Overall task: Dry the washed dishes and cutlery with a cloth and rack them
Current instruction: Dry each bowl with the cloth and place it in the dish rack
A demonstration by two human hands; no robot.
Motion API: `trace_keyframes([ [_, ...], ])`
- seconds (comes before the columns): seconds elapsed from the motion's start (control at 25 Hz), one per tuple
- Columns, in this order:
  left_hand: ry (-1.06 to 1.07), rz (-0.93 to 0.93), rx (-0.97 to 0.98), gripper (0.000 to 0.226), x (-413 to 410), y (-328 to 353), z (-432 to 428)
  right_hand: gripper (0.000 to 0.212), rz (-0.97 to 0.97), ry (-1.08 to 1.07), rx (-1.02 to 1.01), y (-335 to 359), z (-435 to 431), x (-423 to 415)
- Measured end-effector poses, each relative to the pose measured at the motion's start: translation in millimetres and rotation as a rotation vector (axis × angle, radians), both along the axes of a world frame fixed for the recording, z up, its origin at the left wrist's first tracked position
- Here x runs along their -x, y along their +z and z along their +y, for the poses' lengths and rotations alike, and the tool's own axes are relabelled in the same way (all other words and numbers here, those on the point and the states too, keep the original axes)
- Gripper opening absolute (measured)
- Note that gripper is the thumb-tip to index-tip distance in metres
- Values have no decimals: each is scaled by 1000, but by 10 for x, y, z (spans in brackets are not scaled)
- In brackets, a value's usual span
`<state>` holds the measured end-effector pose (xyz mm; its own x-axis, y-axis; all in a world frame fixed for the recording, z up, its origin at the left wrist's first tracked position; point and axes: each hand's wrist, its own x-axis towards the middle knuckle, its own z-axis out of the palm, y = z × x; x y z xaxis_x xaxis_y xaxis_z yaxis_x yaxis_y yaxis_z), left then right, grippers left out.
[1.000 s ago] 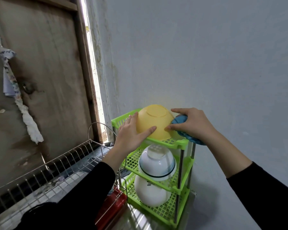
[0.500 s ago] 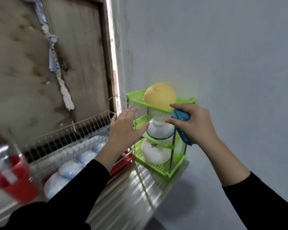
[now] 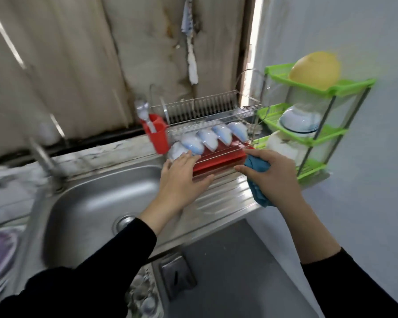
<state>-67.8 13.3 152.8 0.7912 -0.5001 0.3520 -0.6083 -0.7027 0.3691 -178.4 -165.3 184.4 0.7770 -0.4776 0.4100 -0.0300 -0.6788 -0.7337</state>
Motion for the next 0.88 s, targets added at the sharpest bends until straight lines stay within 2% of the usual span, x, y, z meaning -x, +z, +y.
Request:
trace_keyframes([
  [0.16, 141, 43, -13, 75, 123, -142, 802, 44, 34, 184, -47, -171, 719, -175],
  [0.36, 326, 99, -41, 63, 187, -379, 1821, 43, 87, 405, -81, -431, 1711, -456],
  [0.8, 595, 193, -67, 65, -154, -1016, 4118, 41, 221, 692, -60, -1010, 4094, -1248],
  [0.88, 638, 219, -65, 58, -247, -1168, 4430, 41, 240, 719, -46, -1098, 4421, -1418],
])
